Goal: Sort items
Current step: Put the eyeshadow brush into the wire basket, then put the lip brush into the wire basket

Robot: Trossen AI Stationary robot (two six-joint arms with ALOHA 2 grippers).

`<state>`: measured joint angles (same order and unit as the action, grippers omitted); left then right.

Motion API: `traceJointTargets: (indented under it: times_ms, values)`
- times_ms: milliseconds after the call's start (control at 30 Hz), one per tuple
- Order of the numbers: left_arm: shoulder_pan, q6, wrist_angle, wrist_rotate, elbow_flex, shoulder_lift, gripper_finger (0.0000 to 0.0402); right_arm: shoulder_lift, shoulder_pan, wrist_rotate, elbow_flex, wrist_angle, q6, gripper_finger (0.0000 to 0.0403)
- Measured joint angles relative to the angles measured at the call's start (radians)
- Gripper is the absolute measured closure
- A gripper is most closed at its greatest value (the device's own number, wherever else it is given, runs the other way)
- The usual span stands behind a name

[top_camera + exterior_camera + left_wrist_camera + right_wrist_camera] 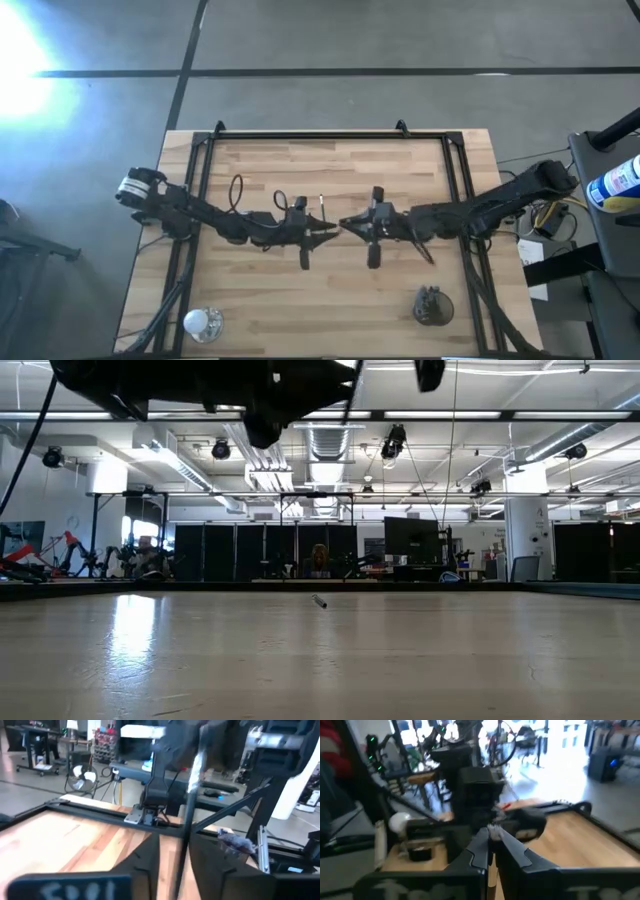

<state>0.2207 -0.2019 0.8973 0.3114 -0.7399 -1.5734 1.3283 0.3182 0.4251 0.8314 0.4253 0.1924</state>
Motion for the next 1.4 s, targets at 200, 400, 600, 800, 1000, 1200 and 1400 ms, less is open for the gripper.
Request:
traceJointTargets:
  times_ms: [200, 400, 600, 800, 1000, 1200, 1400]
  values:
    - [-0.002, -0.006, -0.025, 0.011, 0.011, 0.003, 0.0268, -0.149, 0.140, 0.107, 0.071, -0.435, 0.181, 0.0390]
    - [-0.002, -0.001, -0.025, 0.008, 0.025, 0.003, 0.0263, -0.195, 0.381, 0.269, 0.220, -0.962, 0.539, 0.0390]
    - [-0.003, -0.001, -0.044, 0.007, 0.026, 0.003, 0.0262, -0.113, 0.641, 0.340, 0.344, -1.399, 0.993, 0.0390]
    - [-0.003, -0.001, -0.053, 0.004, 0.026, 0.003, 0.0262, 0.000, 0.833, 0.358, 0.331, -1.548, 1.355, 0.0390]
    - [-0.005, -0.002, -0.062, 0.004, 0.026, 0.003, 0.0262, 0.110, 0.905, 0.356, 0.274, -1.545, 1.483, 0.0390]
    - [-0.006, -0.043, -0.093, 0.004, 0.042, 0.004, 0.0268, 0.179, 0.908, 0.273, 0.242, -1.546, 1.570, 0.0379]
    - [-0.044, -0.054, 0.029, -0.002, 0.136, 0.005, 0.0345, 0.160, 0.908, 0.172, 0.265, -1.553, 1.589, 0.0308]
